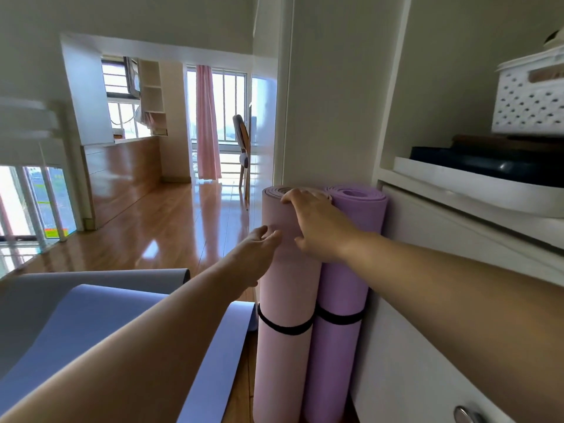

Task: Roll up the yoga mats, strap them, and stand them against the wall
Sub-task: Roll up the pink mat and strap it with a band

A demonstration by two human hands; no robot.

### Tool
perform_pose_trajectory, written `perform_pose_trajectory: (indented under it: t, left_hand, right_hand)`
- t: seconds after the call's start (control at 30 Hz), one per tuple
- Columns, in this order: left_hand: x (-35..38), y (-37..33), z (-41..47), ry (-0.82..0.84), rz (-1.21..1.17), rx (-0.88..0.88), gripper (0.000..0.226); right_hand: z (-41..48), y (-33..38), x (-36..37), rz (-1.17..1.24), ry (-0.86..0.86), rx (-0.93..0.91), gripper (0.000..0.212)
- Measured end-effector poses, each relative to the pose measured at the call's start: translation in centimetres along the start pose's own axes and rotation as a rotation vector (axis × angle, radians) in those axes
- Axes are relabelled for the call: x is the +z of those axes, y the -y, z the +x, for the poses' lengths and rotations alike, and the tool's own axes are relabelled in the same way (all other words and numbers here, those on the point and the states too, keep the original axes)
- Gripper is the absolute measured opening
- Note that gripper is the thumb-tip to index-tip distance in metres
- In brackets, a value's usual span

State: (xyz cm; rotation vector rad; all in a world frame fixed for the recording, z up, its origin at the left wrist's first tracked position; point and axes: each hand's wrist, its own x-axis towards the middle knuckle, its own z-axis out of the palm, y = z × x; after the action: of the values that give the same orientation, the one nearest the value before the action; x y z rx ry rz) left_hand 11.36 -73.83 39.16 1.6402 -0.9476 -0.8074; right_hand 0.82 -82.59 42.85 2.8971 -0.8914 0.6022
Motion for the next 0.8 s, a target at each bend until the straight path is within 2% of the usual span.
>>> perform_pose_trajectory:
  t: [0.23, 0.47, 0.6, 0.7, 0.8]
  left_hand:
    - [-0.8, -0.3, -0.8, -0.011, -0.044, -0.025, 0.061]
    - [-1.5, -0.6, -1.7, -0.024, -0.023, -0.016, 0.061]
    - [-2.5, -0.8, -2.9, -0.008, -0.014, -0.014, 0.062]
    - [-3.3, -0.6, -4.8, 0.012, 0.006, -0.049, 0.061]
    - [-4.0, 0.6, -7.1, 0.029, 0.004, -0.070, 0.060]
  right_hand:
    - [-1.2, 0.2, -1.0, -0.290, 0.051, -0.092, 0.083]
    - [-1.8, 1.0, -1.2, -0.377, 0.045, -0.174, 0.080]
    - [-2.2, 2.0, -1.6, -0.376, 0.020, -0.241, 0.071]
    - [-3.2, 3.4, -1.9, -0.287, 0.008, -0.332, 0.055]
    - [-4.8, 4.9, -1.0, -0.189, 0.093, -0.376, 0.040]
